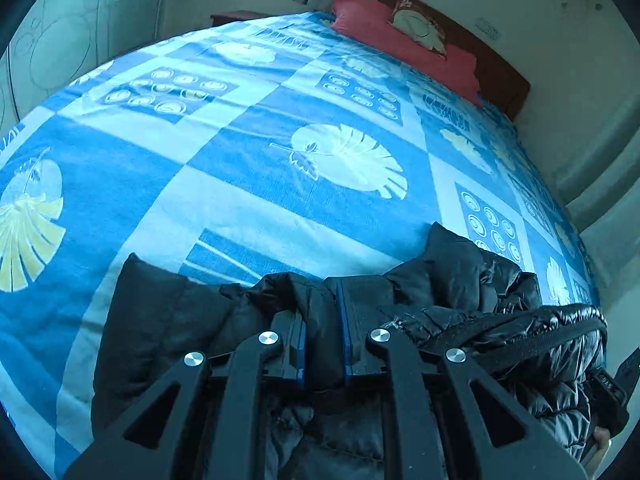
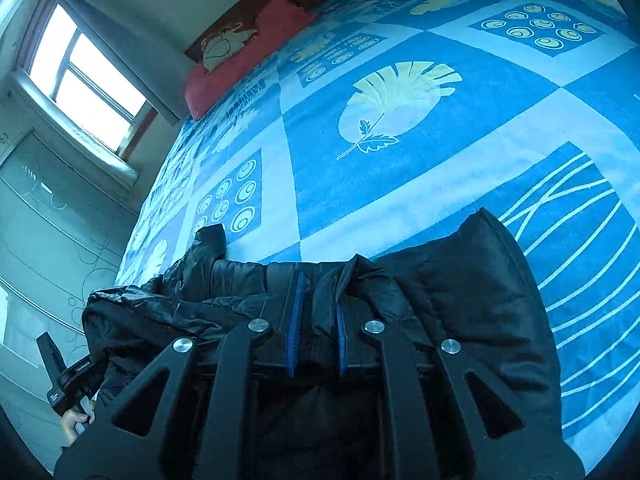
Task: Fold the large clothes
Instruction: 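Carry the held hem over the jacket with both grippers toward the collar, then lower the hem onto the jacket and open both grippers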
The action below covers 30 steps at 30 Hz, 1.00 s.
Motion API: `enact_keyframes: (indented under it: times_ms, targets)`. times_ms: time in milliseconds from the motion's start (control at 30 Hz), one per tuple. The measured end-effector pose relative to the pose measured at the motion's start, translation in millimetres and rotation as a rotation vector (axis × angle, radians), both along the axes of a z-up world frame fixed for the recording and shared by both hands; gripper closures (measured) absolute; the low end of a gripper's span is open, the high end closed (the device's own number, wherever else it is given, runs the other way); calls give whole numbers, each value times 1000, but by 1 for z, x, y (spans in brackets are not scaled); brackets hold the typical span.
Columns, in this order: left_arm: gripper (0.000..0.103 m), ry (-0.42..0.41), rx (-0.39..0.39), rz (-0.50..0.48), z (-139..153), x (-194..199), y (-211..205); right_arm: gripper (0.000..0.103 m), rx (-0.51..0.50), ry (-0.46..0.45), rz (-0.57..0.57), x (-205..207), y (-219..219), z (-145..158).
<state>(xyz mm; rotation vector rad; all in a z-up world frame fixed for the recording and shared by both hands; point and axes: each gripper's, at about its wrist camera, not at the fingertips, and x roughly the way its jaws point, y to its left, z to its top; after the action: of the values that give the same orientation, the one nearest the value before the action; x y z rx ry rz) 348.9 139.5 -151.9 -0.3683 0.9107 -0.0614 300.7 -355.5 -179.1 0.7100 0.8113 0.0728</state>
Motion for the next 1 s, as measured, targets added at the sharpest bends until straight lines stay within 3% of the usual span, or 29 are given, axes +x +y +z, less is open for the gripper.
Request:
enact_keyframes:
  times_ms: [133, 200, 233, 267, 333, 467, 533, 633, 700, 900, 1000]
  targets:
    - [82, -49, -7, -30, 20, -7, -2, 75, 60, -21, -10, -8, -10, 12]
    - [76, -51, -53, -44, 30, -8, 4, 53, 95, -60, -19, -15, -17, 24]
    - [63, -54, -90, -50, 35, -8, 7, 31, 82, -81, -41, -21, -19, 32]
    - [45, -71, -154, -45, 41, -10, 15, 30, 55, -113, -56, -29, -21, 42]
    - [24, -129, -227, 34, 56, -17, 31, 30, 7, -136, -43, -36, -20, 56]
    - [23, -182, -268, 76, 74, -30, 42, 30, -160, -130, 2, -40, 3, 70]
    - [23, -167, -219, 17, 75, -34, 23, 33, -207, -114, 39, -33, 18, 70]
    - [23, -140, -36, -63, 68, -31, -13, 40, -243, -88, 97, -16, 44, 66]
    - [23, -117, 47, -87, 56, -23, -28, 40, -283, -73, 128, -1, 64, 62]
    - [23, -7, 167, -41, 7, 5, -33, 40, -486, 32, 174, 32, 93, 30]
    - [21, 25, 203, -42, -13, 14, -33, 38, -490, 79, 184, 43, 92, 1]
